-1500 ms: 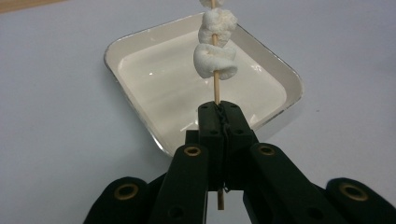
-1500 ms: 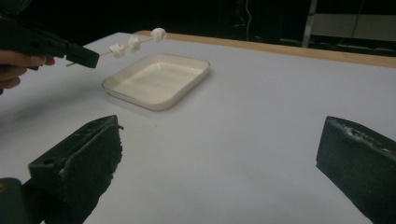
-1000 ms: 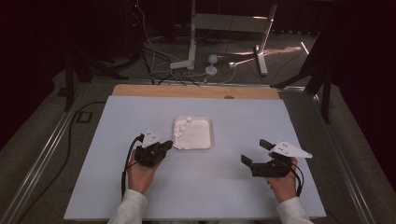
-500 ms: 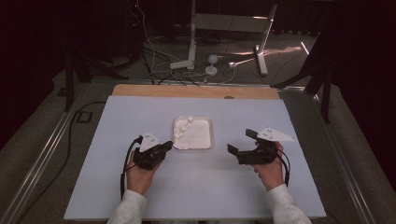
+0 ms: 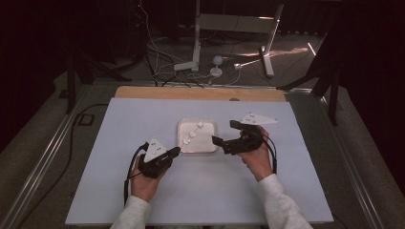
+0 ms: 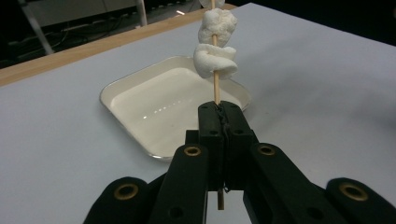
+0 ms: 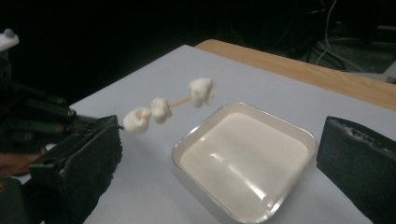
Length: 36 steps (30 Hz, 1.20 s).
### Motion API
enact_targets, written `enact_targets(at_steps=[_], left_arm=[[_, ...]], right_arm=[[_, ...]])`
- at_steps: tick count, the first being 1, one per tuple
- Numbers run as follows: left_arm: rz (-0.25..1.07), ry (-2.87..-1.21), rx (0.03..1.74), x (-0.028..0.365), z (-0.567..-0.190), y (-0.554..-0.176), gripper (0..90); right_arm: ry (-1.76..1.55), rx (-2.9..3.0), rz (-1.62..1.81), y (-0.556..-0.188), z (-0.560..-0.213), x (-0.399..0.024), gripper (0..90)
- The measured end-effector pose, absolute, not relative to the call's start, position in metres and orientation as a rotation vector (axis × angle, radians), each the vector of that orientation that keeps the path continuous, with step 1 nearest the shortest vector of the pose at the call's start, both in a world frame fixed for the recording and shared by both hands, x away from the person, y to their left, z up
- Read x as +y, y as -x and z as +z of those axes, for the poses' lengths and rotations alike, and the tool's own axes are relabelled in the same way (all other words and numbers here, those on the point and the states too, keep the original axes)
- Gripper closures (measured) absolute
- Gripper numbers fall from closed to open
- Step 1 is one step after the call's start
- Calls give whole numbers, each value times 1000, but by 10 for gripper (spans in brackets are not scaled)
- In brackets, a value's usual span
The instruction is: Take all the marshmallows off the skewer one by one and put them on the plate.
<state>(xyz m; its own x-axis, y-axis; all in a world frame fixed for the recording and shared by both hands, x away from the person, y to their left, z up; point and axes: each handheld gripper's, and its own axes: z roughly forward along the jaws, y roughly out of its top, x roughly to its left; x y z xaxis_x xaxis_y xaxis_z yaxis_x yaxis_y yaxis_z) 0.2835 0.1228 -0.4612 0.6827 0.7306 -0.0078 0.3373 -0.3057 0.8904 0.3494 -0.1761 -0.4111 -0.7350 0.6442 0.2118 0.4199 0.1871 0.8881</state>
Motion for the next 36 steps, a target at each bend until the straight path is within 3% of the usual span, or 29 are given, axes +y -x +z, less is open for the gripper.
enact_targets(at_steps=[4,5,7,10,11,13,16,18,25,36], left_arm=[[500,-1909,803,121,-461,-281,898],[499,-1911,798,121,-461,-280,898],[492,-1909,788,120,-461,-280,898],[488,-1911,770,118,-462,-279,898],[486,-1911,764,118,-462,-278,898],[485,-1912,753,116,-462,-278,898],[483,-1910,745,116,-462,-278,898],[485,-1919,745,116,-463,-278,898],[478,-1914,728,113,-461,-277,900],[488,-1943,748,114,-458,-279,900]], right_arm=[[-1065,2297,1583,-360,-410,-166,13],[-1078,2315,1600,-364,-410,-162,69],[-1087,2323,1606,-365,-411,-160,95],[-1142,2337,1612,-371,-414,-154,219],[-1195,2358,1631,-377,-418,-151,321],[-1214,2366,1630,-379,-420,-150,351],[-1280,2423,1643,-385,-425,-147,503],[-1290,2450,1673,-387,-428,-147,688],[-1271,2380,1668,-384,-418,-151,779],[-1302,2303,1587,-383,-416,-144,810]])
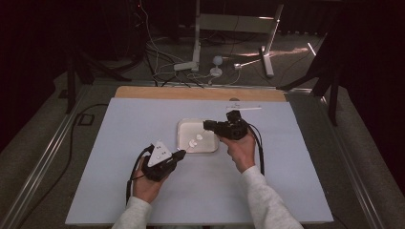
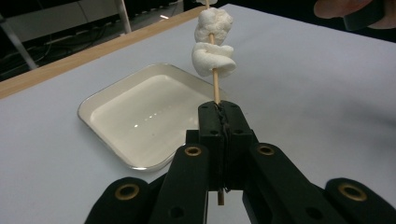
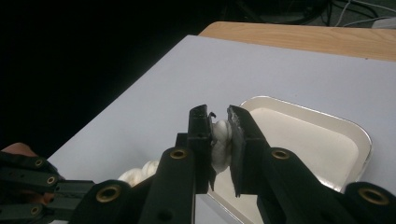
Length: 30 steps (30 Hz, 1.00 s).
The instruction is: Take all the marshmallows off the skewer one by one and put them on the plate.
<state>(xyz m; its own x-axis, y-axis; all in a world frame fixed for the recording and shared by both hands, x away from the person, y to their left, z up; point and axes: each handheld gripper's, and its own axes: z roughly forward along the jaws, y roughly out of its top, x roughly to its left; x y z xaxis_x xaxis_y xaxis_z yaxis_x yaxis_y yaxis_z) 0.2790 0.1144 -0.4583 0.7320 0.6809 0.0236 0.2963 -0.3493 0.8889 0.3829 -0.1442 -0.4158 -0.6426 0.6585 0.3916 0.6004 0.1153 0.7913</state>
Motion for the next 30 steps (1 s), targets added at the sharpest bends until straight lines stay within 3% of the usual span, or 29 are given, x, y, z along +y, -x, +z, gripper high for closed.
enact_targets(at_steps=[30], left_arm=[[514,-1984,782,119,-456,-280,900]], right_arm=[[-1335,2229,1429,-391,-420,-134,830]])
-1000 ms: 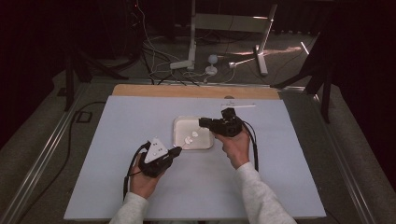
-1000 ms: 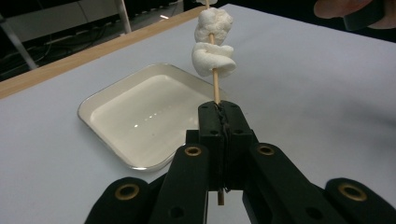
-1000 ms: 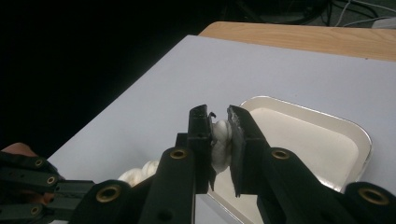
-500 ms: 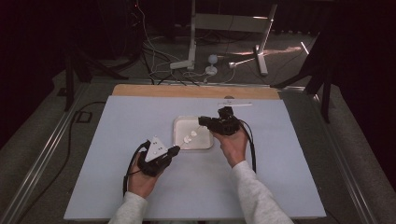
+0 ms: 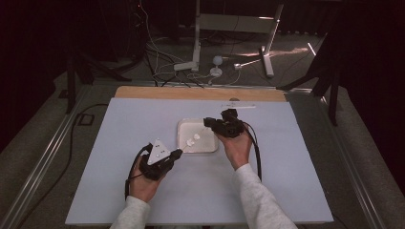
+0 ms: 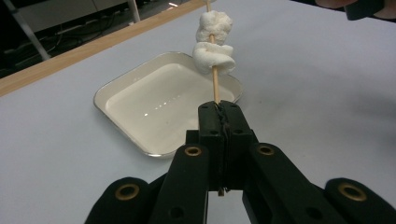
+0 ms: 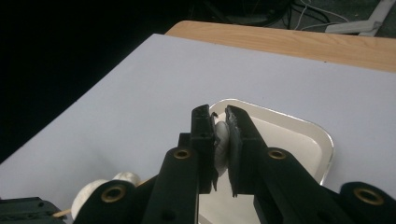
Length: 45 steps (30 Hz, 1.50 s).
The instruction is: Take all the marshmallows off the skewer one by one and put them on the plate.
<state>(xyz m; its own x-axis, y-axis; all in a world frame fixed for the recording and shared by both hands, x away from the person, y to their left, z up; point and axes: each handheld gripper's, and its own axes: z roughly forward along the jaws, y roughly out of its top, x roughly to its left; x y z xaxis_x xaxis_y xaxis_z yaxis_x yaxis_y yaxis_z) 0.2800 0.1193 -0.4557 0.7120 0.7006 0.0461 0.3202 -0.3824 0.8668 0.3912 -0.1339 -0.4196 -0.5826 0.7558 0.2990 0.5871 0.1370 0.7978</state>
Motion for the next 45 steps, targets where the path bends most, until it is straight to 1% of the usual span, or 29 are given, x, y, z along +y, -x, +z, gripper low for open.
enact_targets(at_steps=[1,2,3,4,5,7,10,13,20,24,30,42,45], left_arm=[[525,-2000,789,121,-456,-280,900],[537,-2012,798,124,-457,-279,900],[522,-1994,822,132,-459,-279,900],[503,-1966,848,139,-460,-281,900],[489,-1940,866,143,-460,-283,900],[485,-1913,857,143,-456,-284,900],[498,-1914,848,140,-454,-283,900],[497,-1926,843,138,-455,-283,900],[483,-1970,837,129,-462,-286,899],[467,-1988,819,122,-465,-286,900],[472,-2033,825,115,-471,-290,900],[464,-2032,899,119,-476,-295,900],[465,-2014,919,122,-475,-296,900]], right_arm=[[-1343,2136,1343,-390,-418,-138,837],[-1343,2136,1343,-390,-418,-138,837],[-1413,2067,1427,-397,-414,-161,833],[-1413,2067,1427,-397,-414,-161,833],[-1424,2050,1460,-399,-408,-178,821],[-1404,2091,1465,-400,-407,-179,813],[-1360,2168,1473,-400,-412,-174,787],[-1345,2225,1480,-403,-421,-165,734],[-1368,2263,1458,-407,-434,-147,721],[-1401,2259,1446,-410,-440,-143,666],[-1435,2269,1475,-411,-445,-139,633],[-1445,2316,1451,-410,-451,-135,580],[-1444,2321,1428,-409,-450,-136,580]])
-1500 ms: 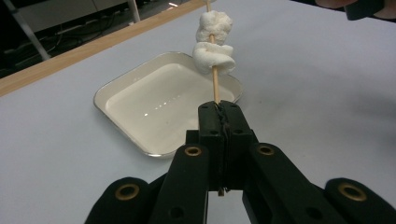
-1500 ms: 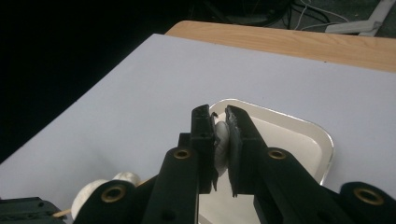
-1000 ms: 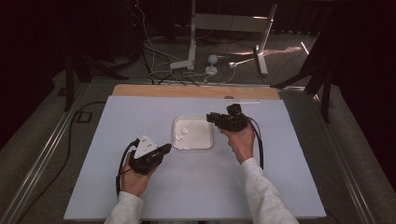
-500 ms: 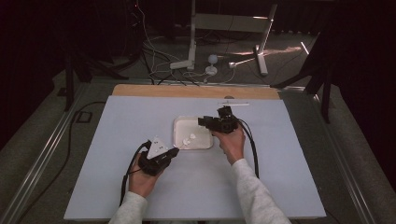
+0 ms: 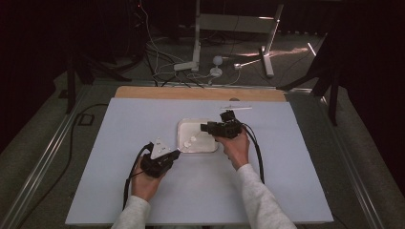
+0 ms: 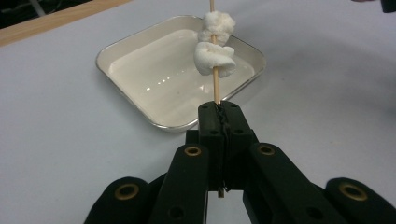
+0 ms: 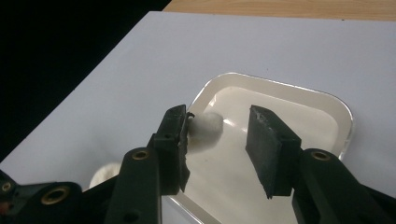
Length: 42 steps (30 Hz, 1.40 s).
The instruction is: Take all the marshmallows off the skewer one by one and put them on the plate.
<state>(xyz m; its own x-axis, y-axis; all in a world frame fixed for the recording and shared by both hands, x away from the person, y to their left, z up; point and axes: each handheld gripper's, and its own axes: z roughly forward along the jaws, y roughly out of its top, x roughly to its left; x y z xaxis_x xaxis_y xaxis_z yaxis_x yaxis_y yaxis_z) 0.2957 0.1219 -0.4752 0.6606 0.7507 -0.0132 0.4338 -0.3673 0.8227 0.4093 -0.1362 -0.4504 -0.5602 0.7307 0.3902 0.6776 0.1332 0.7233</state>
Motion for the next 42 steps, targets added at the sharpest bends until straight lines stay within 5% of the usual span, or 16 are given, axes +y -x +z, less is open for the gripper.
enact_targets(at_steps=[13,24,39,42], left_arm=[[445,-2007,911,122,-474,-295,899],[422,-1999,908,123,-473,-294,899],[409,-1982,921,124,-473,-295,899],[410,-1983,920,124,-473,-294,899]], right_arm=[[-1409,2373,1379,-406,-457,-136,558],[-1435,2365,1279,-411,-465,-132,750],[-1263,2477,1250,-397,-462,-121,561],[-1282,2467,1234,-399,-465,-119,712]])
